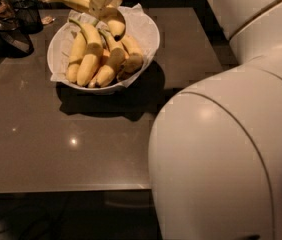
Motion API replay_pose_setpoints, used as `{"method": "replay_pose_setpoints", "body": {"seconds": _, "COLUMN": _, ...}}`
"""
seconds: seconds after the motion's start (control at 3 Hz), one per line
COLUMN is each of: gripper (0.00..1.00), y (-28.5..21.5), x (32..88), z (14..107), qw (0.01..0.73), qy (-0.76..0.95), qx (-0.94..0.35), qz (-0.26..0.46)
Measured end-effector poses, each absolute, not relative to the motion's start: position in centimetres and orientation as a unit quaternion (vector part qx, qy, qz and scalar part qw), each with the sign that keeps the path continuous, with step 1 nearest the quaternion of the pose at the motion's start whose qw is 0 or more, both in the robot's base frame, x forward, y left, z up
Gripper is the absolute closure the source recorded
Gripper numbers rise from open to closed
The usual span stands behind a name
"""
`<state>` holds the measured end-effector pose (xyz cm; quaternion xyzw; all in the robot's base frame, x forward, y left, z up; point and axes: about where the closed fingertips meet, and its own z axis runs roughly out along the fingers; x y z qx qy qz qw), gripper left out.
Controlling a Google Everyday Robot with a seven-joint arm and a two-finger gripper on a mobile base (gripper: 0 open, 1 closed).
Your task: Pick banana from white bowl
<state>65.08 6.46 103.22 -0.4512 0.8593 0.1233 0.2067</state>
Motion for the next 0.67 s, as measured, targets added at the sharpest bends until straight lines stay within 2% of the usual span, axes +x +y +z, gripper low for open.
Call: {"method": "replay_pose_setpoints", "body": {"seconds": 0.67, "gripper": 1.00, "y": 7.9, "x": 60.3, "z": 102.3, "qw": 0.173, "qy": 0.857, "qx": -0.469, "qz": 0.128}}
